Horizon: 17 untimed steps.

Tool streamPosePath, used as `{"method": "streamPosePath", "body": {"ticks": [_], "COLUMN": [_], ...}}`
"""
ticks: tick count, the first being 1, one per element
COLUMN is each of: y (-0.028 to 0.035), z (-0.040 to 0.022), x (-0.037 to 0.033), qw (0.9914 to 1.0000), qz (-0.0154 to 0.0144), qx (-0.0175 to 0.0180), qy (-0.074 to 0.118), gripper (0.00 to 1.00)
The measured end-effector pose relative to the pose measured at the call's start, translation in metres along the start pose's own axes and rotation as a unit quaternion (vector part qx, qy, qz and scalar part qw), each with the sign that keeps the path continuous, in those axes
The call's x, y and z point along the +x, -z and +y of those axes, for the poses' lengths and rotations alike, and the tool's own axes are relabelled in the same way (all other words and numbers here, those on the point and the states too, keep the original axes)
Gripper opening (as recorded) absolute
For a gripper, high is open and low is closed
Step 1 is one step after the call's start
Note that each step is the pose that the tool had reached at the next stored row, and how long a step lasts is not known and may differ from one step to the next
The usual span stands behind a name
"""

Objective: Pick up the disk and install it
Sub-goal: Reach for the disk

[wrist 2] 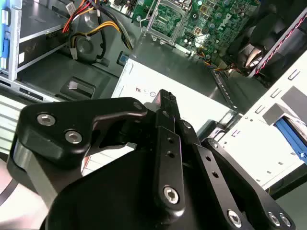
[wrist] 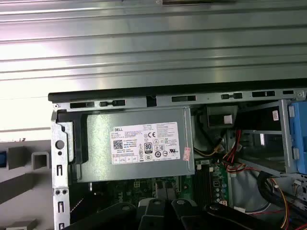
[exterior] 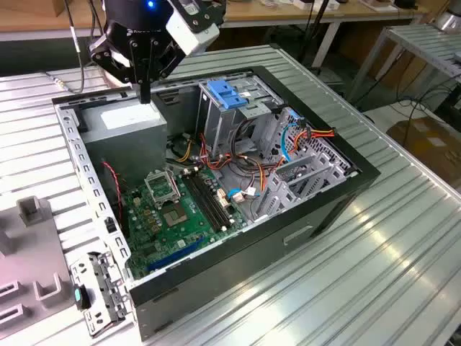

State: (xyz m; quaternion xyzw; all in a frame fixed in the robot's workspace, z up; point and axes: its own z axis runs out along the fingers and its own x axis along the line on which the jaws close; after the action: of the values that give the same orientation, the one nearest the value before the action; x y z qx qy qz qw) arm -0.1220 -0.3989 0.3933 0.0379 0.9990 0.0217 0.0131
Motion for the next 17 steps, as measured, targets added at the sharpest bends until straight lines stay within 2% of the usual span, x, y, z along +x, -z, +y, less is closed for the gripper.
{"method": "streamPosePath", "body": {"ticks": [17], "y": [-0.0006], "z": [-0.0004], "x": [0.0047], "qw": [1.00000], "qz": [0.0001], "qx": [0.0000], "qy": [0.000], "gripper": [0.11]}}
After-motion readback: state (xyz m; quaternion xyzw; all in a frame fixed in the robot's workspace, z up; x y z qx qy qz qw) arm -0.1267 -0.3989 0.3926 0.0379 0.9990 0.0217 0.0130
